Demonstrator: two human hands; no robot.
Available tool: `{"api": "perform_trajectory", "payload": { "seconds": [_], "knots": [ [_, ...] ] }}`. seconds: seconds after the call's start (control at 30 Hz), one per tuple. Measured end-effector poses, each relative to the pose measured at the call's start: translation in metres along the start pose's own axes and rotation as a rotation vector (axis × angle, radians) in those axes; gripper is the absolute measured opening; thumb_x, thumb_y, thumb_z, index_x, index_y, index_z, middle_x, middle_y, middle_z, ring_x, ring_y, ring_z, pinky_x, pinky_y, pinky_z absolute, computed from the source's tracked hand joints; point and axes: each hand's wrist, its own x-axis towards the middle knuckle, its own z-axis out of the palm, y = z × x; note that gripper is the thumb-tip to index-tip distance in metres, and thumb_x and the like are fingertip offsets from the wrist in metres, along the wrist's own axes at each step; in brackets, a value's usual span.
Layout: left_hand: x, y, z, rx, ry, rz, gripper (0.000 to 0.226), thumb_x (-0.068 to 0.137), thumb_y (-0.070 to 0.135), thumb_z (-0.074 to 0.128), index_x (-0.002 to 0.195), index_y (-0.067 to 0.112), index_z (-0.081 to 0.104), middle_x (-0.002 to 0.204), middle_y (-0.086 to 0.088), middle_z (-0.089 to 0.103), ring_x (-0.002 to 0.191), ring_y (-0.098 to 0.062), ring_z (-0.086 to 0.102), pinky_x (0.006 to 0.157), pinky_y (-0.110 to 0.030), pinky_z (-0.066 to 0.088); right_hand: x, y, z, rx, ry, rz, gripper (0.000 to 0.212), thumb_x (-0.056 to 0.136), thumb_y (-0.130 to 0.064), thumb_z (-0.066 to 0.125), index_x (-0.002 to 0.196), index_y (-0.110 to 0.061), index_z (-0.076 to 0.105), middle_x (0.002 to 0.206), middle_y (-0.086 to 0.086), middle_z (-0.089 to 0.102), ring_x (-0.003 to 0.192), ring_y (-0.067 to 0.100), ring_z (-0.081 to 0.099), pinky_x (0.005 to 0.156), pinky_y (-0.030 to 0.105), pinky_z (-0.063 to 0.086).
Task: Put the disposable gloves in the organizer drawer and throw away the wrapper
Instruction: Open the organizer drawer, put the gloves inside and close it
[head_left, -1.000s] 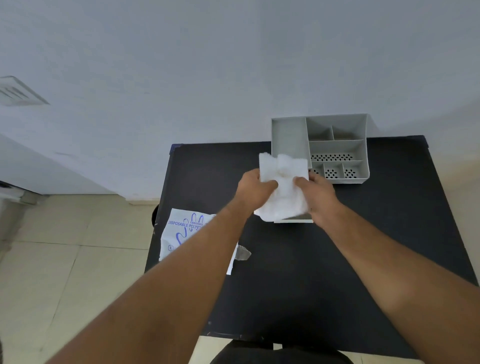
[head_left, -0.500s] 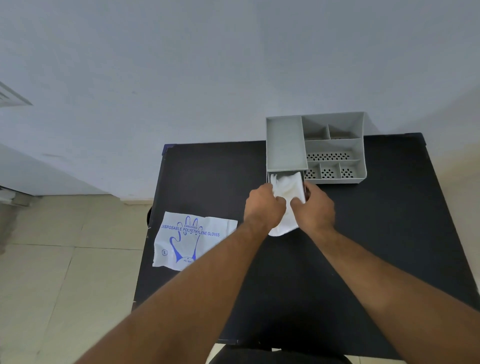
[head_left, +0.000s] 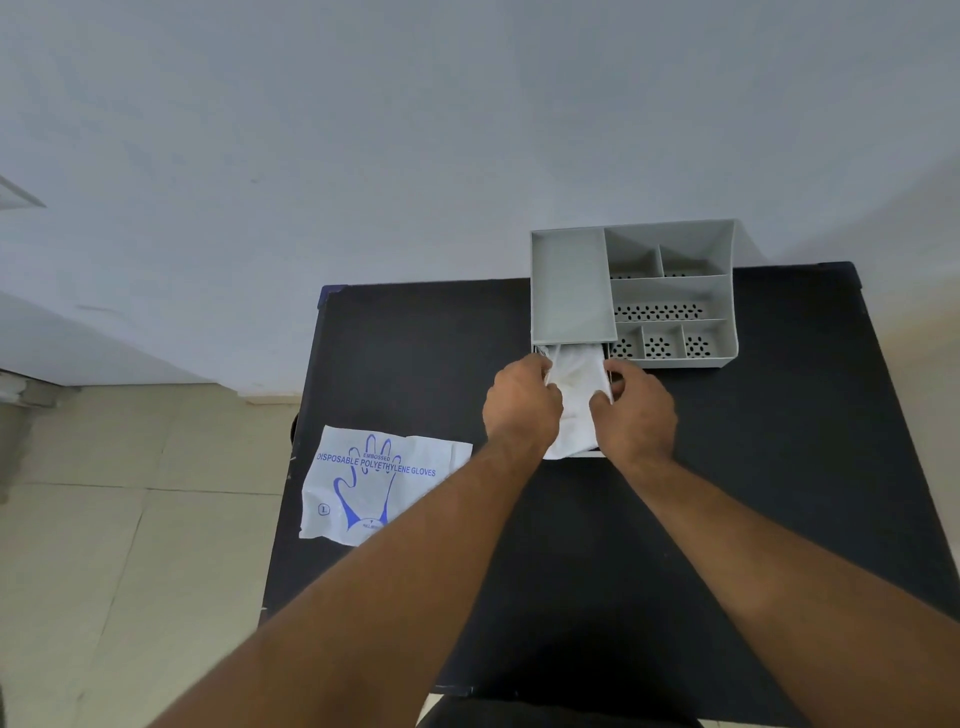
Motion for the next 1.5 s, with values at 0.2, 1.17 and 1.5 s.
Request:
{"api": "perform_trajectory", "payload": {
  "seconds": [0.2,1.17,1.5],
  "knots": [
    [0.005,0.001,0.003,-0.074,0.059,-0.048,0.026,0.095,0.011,0.064,0.121,0.014,0.065,0.108,-0.003,0.07,0.092,-0.021,0.069,0.084,-0.036,0.06,0.003,0.008,0.001,0.06,0.033,0.017,0.034,0.086,-0.013,0.073,0.118,-0.018,0.064,0.088,0.001,0.065,0.08,0.02,0.065,0.076,0.039,0.059],
    [0.016,-0.032,0.007,-0.249,-0.023,0.075,0.048,0.091,0.021,0.063,0.135,0.031,0.048,0.079,0.003,0.073,0.073,-0.016,0.07,0.073,-0.037,0.061,0.034,-0.021,0.013,-0.605,-0.141,-0.721,0.025,0.099,-0.029,0.049,0.109,-0.023,0.071,0.102,0.002,0.075,0.092,0.026,0.065,0.081,0.039,0.049],
    [0.016,-0.033,0.009,0.062,-0.019,0.24,0.051,0.096,0.017,0.05,0.145,0.028,0.041,0.087,-0.01,0.066,0.074,-0.023,0.058,0.059,-0.035,0.047,0.035,-0.022,0.014,-0.793,-0.227,-0.704,0.038,0.096,-0.03,0.052,0.132,-0.022,0.06,0.119,0.009,0.066,0.109,0.031,0.059,0.087,0.045,0.047]
  ]
}}
